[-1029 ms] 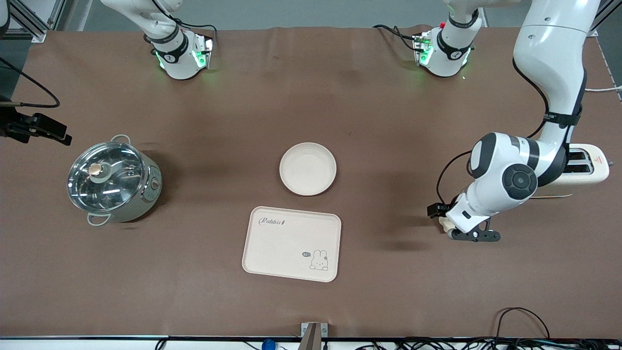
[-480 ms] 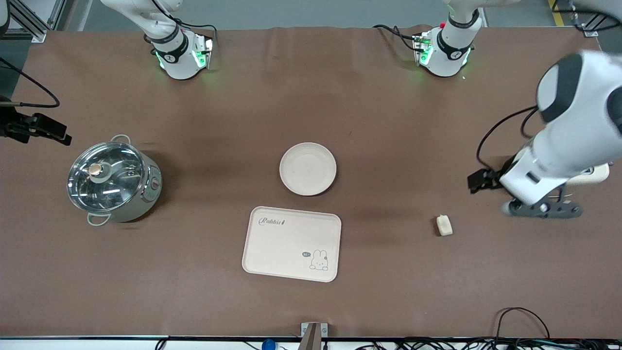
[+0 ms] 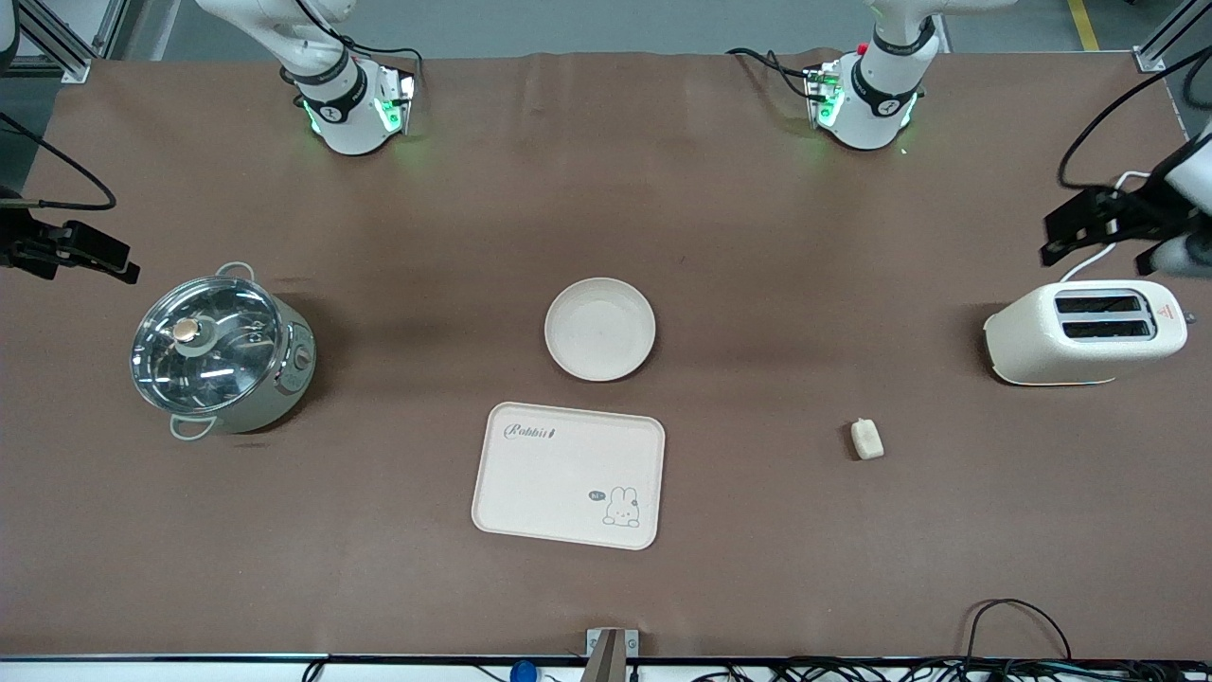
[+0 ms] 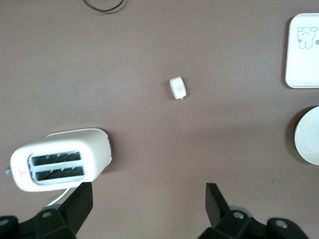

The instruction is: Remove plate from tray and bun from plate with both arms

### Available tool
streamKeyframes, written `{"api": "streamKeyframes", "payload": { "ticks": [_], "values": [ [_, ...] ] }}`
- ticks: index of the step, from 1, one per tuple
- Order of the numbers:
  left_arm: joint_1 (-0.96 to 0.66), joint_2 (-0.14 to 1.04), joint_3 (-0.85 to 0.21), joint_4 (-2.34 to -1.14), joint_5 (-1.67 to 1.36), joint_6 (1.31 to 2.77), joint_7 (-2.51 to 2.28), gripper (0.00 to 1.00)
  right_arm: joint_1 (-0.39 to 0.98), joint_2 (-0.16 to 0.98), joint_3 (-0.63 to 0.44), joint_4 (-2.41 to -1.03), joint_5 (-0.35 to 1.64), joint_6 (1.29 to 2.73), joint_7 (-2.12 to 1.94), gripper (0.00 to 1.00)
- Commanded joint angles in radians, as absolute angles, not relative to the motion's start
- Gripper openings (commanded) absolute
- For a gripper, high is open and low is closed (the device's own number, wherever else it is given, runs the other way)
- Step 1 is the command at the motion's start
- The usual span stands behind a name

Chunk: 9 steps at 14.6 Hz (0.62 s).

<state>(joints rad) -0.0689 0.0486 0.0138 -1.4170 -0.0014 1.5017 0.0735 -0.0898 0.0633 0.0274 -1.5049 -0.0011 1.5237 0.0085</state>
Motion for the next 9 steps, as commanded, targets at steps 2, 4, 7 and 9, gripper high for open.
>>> {"api": "streamKeyframes", "payload": {
  "ticks": [2,4,7,9],
  "values": [
    [-0.106,-0.072,0.037,-1.583,-0.014,1.546,0.061,1.00,-0.110,0.069,0.038,-1.496,-0.014,1.523,0.003,1.00],
    [-0.104,-0.125,0.037,-1.665,-0.014,1.606,0.058,1.00,-0.104,0.067,0.038,-1.491,-0.012,1.523,0.006,1.00],
    [-0.101,-0.130,0.025,-1.677,-0.009,1.625,0.055,1.00,-0.109,0.069,0.037,-1.489,-0.014,1.522,0.005,1.00],
    [-0.094,-0.117,0.018,-1.658,-0.014,1.624,0.054,1.00,-0.104,0.069,0.037,-1.488,-0.017,1.523,0.006,1.00]
  ]
}}
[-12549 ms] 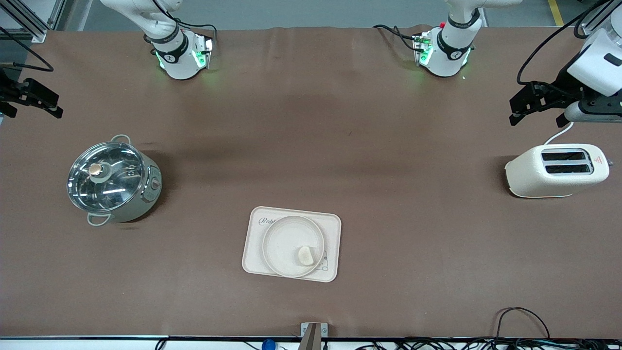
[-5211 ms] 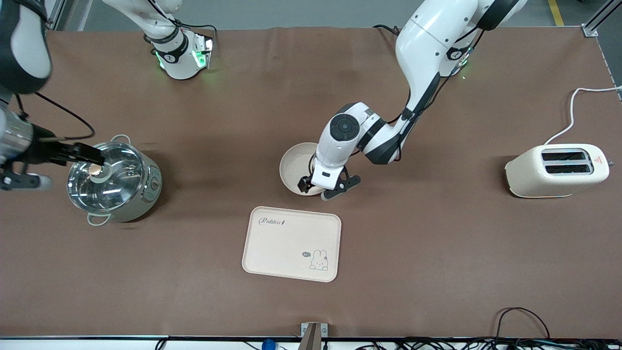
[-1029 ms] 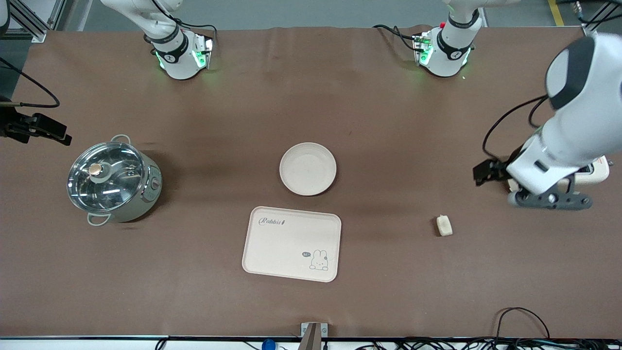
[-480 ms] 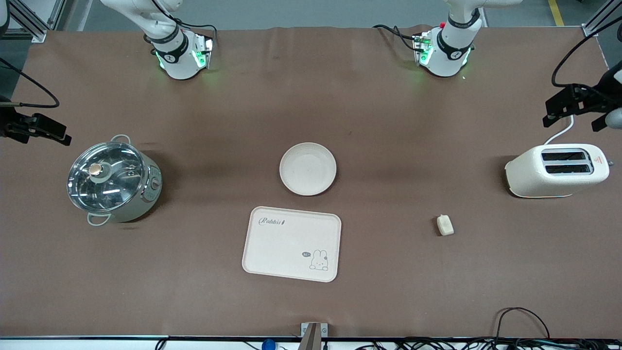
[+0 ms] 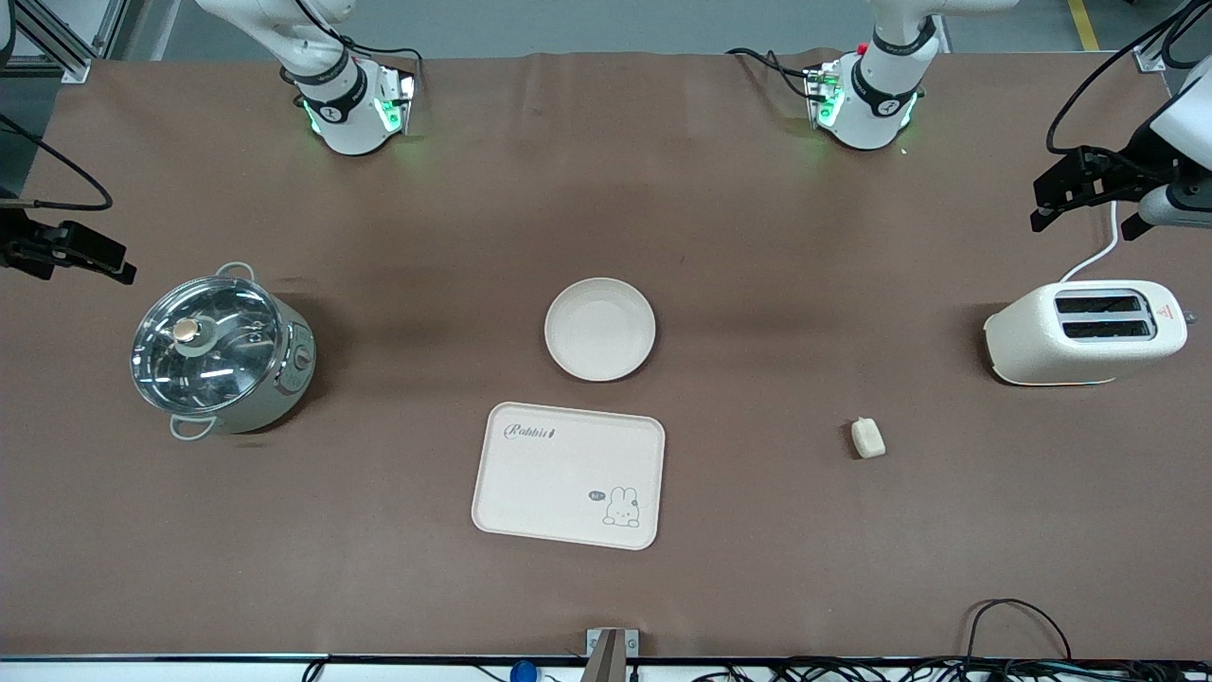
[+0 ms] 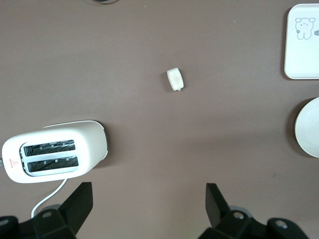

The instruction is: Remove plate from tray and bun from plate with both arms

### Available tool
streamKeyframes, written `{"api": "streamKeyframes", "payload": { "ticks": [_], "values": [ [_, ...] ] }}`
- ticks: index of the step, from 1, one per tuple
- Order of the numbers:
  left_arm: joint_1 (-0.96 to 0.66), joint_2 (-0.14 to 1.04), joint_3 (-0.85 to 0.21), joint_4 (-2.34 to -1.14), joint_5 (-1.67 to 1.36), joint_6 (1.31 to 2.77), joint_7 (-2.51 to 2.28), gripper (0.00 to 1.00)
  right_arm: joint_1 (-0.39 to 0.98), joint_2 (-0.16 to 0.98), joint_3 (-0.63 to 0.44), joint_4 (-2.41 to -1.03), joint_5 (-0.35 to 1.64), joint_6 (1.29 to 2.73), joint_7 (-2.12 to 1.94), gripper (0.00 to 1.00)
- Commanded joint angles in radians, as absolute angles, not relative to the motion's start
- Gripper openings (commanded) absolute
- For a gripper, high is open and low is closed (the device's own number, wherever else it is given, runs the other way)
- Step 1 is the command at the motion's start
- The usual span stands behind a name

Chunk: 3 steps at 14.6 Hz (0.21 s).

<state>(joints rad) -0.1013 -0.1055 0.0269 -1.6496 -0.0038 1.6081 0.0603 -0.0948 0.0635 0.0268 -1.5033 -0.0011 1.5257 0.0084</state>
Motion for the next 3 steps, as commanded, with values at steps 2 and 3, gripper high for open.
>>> {"api": "streamKeyframes", "payload": {
  "ticks": [2,3],
  "values": [
    [-0.091,-0.072,0.018,-1.591,-0.006,1.624,0.058,1.00,-0.103,0.069,0.037,-1.488,-0.015,1.522,0.006,1.00],
    [-0.091,-0.066,0.018,-1.583,-0.008,1.623,0.058,1.00,-0.103,0.069,0.038,-1.488,-0.014,1.523,0.009,1.00]
  ]
}}
